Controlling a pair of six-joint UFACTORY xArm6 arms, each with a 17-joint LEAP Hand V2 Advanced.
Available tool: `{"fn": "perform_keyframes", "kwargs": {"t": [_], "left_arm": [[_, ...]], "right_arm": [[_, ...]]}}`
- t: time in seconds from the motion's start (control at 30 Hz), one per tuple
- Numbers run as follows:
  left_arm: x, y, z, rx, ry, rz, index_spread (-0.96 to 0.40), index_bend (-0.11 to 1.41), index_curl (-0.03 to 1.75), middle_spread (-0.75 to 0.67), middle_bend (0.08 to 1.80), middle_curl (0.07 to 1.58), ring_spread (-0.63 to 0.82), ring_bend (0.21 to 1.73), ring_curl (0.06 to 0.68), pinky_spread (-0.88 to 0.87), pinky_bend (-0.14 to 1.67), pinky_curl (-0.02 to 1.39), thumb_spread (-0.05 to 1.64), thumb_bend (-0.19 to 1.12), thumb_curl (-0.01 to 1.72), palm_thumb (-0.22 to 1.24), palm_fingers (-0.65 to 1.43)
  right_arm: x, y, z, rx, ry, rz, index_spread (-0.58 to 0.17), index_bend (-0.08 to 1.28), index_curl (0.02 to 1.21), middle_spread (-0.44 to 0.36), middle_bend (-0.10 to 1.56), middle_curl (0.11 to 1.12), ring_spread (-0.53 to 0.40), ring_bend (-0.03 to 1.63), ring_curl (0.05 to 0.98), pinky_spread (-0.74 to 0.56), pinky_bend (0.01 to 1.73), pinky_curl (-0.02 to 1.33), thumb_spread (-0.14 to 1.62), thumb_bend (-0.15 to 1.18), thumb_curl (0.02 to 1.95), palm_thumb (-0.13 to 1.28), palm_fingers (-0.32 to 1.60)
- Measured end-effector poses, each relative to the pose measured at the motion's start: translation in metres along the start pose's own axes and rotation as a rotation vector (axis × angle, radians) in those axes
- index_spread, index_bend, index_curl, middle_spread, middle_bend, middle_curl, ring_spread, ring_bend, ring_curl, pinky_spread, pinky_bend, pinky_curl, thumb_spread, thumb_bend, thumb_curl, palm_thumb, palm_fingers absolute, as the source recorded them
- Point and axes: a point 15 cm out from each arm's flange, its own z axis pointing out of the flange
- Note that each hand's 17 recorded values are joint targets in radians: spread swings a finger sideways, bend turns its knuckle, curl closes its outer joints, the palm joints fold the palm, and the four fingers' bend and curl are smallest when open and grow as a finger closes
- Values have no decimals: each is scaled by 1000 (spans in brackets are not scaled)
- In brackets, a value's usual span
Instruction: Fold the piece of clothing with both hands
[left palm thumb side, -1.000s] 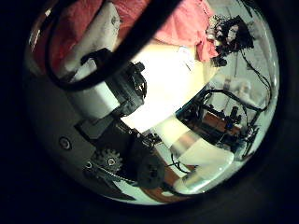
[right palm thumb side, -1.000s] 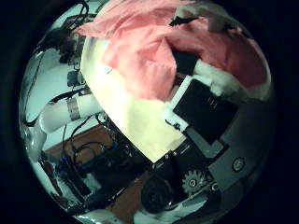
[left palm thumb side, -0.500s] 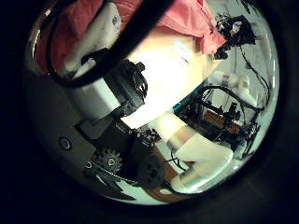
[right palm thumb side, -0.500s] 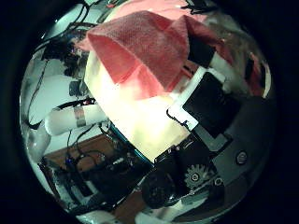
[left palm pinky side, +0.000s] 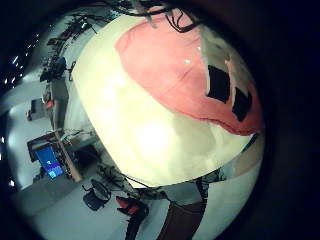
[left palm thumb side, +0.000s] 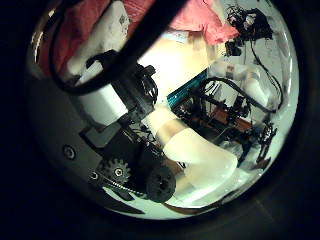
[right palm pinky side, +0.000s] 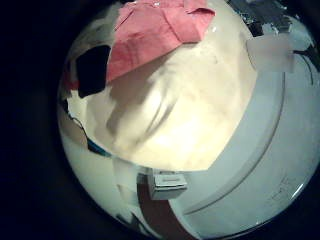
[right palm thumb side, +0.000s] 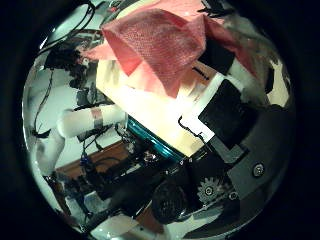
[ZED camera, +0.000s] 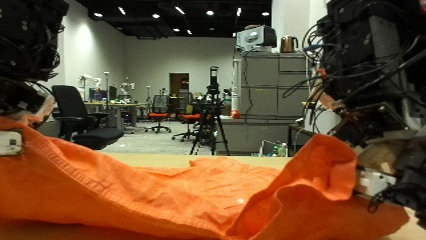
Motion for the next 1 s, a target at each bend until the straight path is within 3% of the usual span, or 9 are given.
{"fn": "perform_keyframes", "kwargs": {"t": [0.53, 1.0], "left_arm": [[0, 19, -13, -4, 6, 20, -672, 464, 1203, -399, 970, 922, -476, 1046, 578, -858, 527, 821, 1427, -5, 356, 657, 995], [-4, 18, -50, 28, 45, 27, -688, 441, 1196, -411, 946, 916, -476, 1026, 576, -864, 507, 810, 1418, -5, 363, 657, 1042]], "right_arm": [[2, 13, -23, 57, 6, 67, -288, 1033, 952, -177, 1258, 867, -225, 1359, 738, -207, 1127, 1155, 1213, -8, 516, 1082, 1087], [9, 1, -67, 130, 18, 151, -282, 1025, 949, -173, 1259, 856, -220, 1355, 726, -219, 1122, 1161, 1183, -12, 530, 1093, 1110]]}}
